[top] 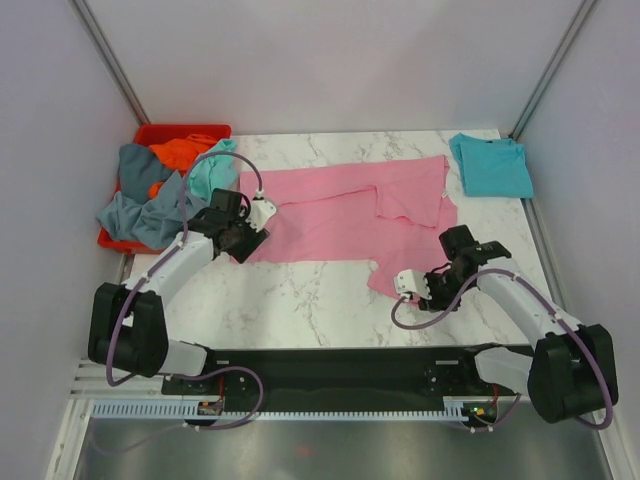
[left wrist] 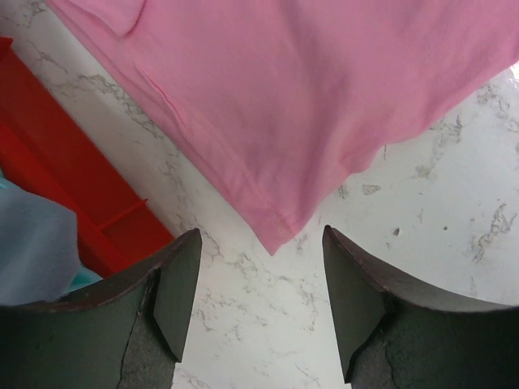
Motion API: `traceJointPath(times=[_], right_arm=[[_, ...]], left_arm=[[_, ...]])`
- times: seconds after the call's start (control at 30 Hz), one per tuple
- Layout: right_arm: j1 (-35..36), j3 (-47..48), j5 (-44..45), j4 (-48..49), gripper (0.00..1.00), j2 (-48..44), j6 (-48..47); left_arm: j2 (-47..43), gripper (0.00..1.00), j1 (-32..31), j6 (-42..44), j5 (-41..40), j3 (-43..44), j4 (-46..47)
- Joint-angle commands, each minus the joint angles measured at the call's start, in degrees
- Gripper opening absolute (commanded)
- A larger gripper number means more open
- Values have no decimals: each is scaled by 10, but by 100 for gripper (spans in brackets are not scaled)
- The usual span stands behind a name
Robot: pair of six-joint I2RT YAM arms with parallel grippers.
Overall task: Fold and stack the t-shirts
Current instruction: Fold the tshirt
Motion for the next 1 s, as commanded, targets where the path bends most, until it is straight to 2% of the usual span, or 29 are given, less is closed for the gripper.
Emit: traceJointPath(times=[0.0, 0.4, 0.97], right_arm=[[21, 22, 12, 13, 42, 28, 19], [26, 24, 54, 50, 42, 75, 41], [26, 45, 62, 14, 40, 119, 58]], left_arm=[[8, 69, 6, -6, -14, 34, 24], [36, 69, 13, -6, -17, 65, 24], [92, 69, 22, -17, -17, 101, 9]])
